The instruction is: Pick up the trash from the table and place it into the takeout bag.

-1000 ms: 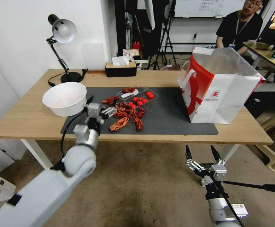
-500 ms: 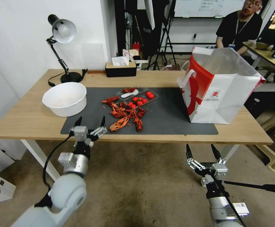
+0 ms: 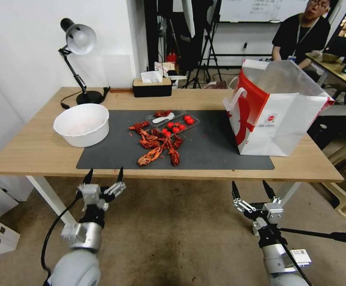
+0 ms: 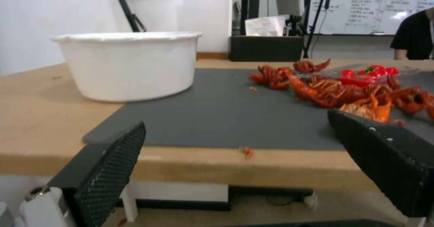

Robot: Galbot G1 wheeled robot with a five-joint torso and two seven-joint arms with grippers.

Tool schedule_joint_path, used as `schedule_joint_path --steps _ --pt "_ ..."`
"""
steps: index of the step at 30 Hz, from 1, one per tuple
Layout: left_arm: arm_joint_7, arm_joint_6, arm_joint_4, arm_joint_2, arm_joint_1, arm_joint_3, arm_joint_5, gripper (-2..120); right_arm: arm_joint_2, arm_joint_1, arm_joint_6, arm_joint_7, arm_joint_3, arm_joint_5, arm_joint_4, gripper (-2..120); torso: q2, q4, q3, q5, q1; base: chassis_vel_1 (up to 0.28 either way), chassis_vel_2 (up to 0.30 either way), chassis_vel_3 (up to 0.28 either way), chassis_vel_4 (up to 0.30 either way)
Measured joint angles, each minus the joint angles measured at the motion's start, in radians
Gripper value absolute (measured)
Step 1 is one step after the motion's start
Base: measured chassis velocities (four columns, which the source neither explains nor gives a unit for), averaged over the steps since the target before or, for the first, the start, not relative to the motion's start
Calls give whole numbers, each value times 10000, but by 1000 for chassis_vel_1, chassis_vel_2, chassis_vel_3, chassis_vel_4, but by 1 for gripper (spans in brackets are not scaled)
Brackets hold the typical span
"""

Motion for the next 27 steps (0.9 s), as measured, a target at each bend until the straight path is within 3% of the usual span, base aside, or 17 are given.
schedule_joint_path --steps 10,27 --pt "-11 -522 426 -366 199 109 479 100 12 220 -168 -1 -120 -22 -49 100 -2 -1 0 -1 1 0 0 0 0" --pt "-30 -522 482 -398 126 172 534 100 21 235 -191 10 -145 -46 -51 100 -2 -1 0 0 2 0 0 0 0"
